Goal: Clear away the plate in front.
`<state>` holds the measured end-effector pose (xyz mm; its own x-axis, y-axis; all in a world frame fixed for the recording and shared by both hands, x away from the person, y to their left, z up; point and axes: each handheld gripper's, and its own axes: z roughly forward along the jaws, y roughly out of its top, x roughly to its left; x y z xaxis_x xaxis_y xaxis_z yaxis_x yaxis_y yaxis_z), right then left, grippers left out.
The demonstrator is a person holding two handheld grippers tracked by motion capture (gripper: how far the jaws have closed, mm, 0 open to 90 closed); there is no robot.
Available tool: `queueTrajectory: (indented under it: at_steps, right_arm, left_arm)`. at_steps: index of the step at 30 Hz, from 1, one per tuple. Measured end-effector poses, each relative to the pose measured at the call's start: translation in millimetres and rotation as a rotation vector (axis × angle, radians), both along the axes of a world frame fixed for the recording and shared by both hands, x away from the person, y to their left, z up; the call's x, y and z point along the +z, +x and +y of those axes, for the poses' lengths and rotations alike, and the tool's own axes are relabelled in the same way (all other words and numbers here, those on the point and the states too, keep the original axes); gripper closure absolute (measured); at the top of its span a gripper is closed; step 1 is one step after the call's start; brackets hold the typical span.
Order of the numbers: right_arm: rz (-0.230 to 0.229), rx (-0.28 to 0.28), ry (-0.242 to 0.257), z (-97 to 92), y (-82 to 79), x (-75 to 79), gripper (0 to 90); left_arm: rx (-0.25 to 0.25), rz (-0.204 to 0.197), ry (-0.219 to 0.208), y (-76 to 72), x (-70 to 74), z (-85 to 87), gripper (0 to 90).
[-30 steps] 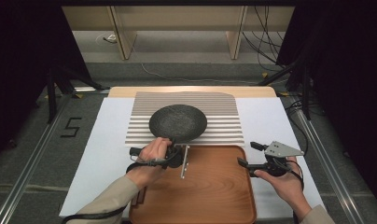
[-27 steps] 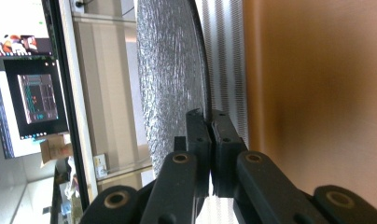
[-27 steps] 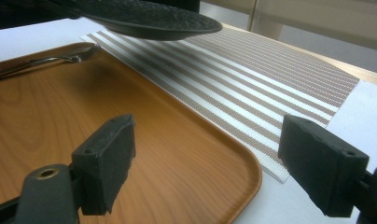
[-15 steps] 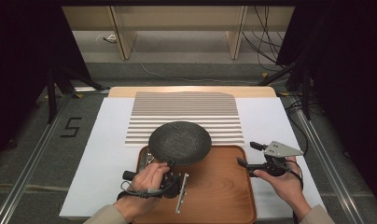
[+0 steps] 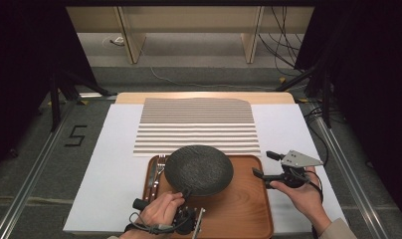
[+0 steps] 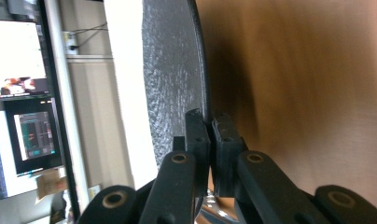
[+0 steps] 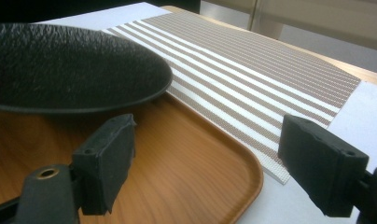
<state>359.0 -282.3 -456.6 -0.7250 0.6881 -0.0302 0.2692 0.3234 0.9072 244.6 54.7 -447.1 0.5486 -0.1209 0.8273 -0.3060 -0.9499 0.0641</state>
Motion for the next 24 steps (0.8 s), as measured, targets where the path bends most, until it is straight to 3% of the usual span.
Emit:
queueTrajectory:
  at_steps: [2, 4, 10, 12, 13, 18, 20, 22, 24]
  right_arm:
    - [0.0, 0.001, -0.001, 0.2, 0.1, -0.1, 19.9]
    - [0.0, 0.002, -0.001, 0.4, 0.1, -0.2, 19.9]
    - [0.002, 0.002, -0.003, 1.0, -0.1, -0.2, 19.9]
    - [0.004, 0.003, -0.004, 1.4, -0.2, -0.3, 19.9]
    - [0.003, 0.004, -0.004, 1.5, -0.2, -0.3, 19.9]
    - [0.005, 0.004, -0.002, 1.2, 0.0, -0.4, 19.9]
    - [0.006, 0.006, -0.005, 1.6, -0.2, -0.5, 19.9]
    - [0.006, 0.008, -0.005, 1.8, -0.4, -0.3, 19.9]
    - [0.006, 0.008, -0.004, 1.8, -0.3, -0.2, 19.9]
  left_arm:
    - [-0.008, 0.015, 0.01, -0.5, -3.4, -0.2, 86.3]
    - [-0.019, 0.005, 0.015, -2.3, -7.5, -0.8, 86.6]
    - [-0.054, 0.047, 0.018, -6.6, -11.9, -3.9, 87.0]
    - [-0.052, 0.106, 0.012, -6.1, -11.6, -4.9, 85.3]
    - [-0.053, 0.142, -0.011, -6.2, -13.9, -4.5, 84.4]
    - [-0.06, 0.24, -0.044, -3.0, -15.6, -5.7, 80.6]
    - [-0.064, 0.292, -0.062, 1.1, -12.4, -4.8, 72.6]
    - [-0.05, 0.374, -0.092, 5.1, -10.0, -3.6, 59.7]
    - [-0.061, 0.442, -0.175, 7.4, -3.8, 0.4, 52.2]
